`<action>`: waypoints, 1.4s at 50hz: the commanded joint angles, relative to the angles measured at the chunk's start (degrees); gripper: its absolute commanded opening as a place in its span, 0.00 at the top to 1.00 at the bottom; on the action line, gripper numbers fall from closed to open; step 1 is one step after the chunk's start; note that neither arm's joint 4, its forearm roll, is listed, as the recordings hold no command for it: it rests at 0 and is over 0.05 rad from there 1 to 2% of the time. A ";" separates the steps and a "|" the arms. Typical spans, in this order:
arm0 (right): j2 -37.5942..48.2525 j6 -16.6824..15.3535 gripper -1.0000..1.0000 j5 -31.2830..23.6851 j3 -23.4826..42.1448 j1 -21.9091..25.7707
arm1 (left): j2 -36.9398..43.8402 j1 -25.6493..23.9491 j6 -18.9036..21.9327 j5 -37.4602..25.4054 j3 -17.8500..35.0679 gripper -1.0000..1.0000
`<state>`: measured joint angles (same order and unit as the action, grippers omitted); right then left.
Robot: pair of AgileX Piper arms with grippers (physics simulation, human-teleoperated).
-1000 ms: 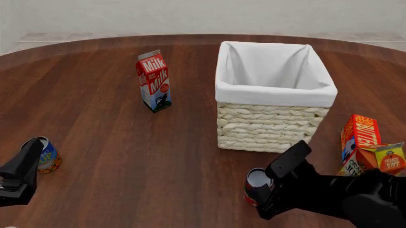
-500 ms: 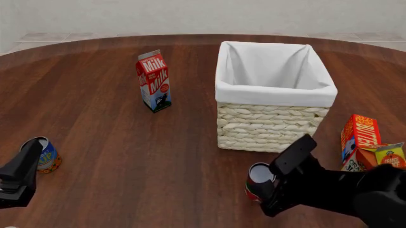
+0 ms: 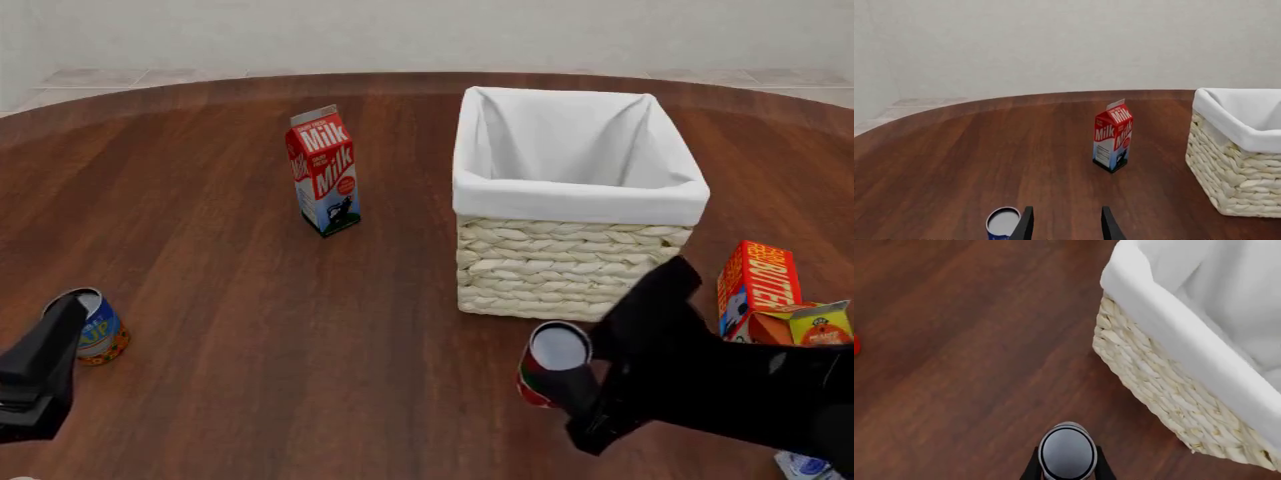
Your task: Pick up the alphabet soup and the tomato sauce, and put them in the basket.
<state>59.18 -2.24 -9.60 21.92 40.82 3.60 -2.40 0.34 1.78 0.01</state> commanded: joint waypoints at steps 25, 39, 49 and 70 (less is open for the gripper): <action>-6.90 -1.53 1.00 -8.72 11.38 5.66 | 1.08 -0.01 -0.14 1.05 0.00 0.00; -6.58 -4.59 1.00 -9.69 16.59 4.74 | 5.53 -0.28 -0.20 5.24 0.05 0.00; -7.49 -4.28 1.00 -11.83 20.58 4.64 | 0.46 -0.38 -0.20 0.18 0.05 0.00; -8.23 -5.77 1.00 -15.07 28.13 1.12 | -0.21 -0.37 -0.21 -0.64 0.00 0.00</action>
<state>51.32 -8.24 -23.43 46.63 43.85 4.29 -2.75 0.10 2.13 0.02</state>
